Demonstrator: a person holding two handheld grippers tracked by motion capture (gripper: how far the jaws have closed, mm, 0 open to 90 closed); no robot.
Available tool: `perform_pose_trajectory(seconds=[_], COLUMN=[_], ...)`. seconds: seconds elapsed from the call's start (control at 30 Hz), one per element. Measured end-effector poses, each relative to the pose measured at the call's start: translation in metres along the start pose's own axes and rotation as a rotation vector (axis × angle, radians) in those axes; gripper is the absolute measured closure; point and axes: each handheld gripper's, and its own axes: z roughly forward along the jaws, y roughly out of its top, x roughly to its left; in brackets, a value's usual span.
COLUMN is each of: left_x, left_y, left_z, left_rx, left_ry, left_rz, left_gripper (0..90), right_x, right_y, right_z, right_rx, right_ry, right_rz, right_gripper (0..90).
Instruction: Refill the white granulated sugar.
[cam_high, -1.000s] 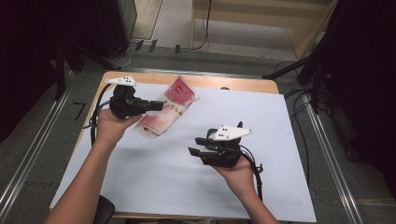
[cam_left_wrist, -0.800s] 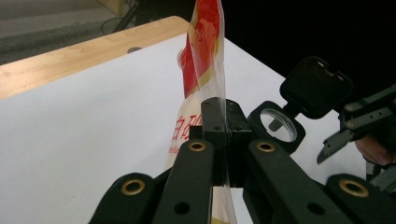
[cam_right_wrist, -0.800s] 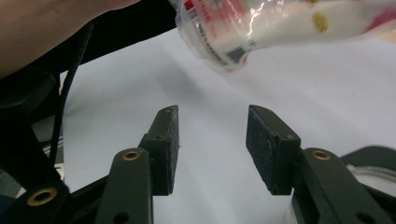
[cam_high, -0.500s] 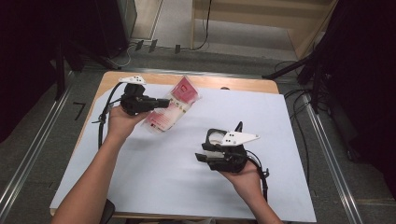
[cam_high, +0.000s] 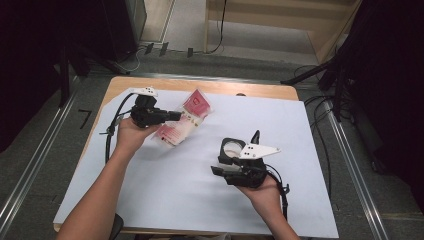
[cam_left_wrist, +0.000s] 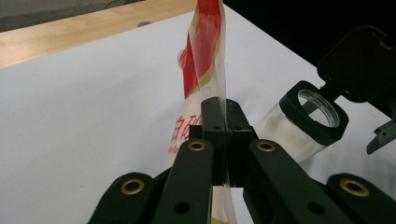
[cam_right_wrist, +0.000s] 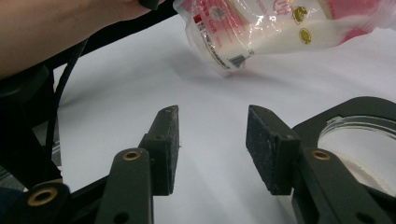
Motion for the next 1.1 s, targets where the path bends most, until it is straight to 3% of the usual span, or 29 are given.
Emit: perform_pose_trajectory(seconds=[0.33, 0.53, 0.97, 1.1], left_x=[-0.005, -0.009, -0.007, -0.005], left_y=[-0.006, -0.01, -0.027, -0.034], left_z=[-0.009, -0.018, -0.045, -0.053], left_rx=[0.012, 0.054, 0.043, 0.043], left_ry=[0.014, 0.027, 0.066, 0.059], left_rz=[0.032, 0.066, 0.027, 0.012], left_gripper=[90.0, 90.0, 90.0, 90.0], right_x=[0.003, 0.004, 0.002, 0.002], right_y=[-0.002, -0.006, -0.007, -0.007], right_z=[-0.002, -0.004, -0.006, -0.006], right_rx=[0.023, 0.027, 0.028, 0.03], right_ry=[-0.032, -0.041, -0.058, -0.062], right_rz=[-0.032, -0.037, -0.038, -0.038], right_gripper=[54.4, 54.3, 54.2, 54.2])
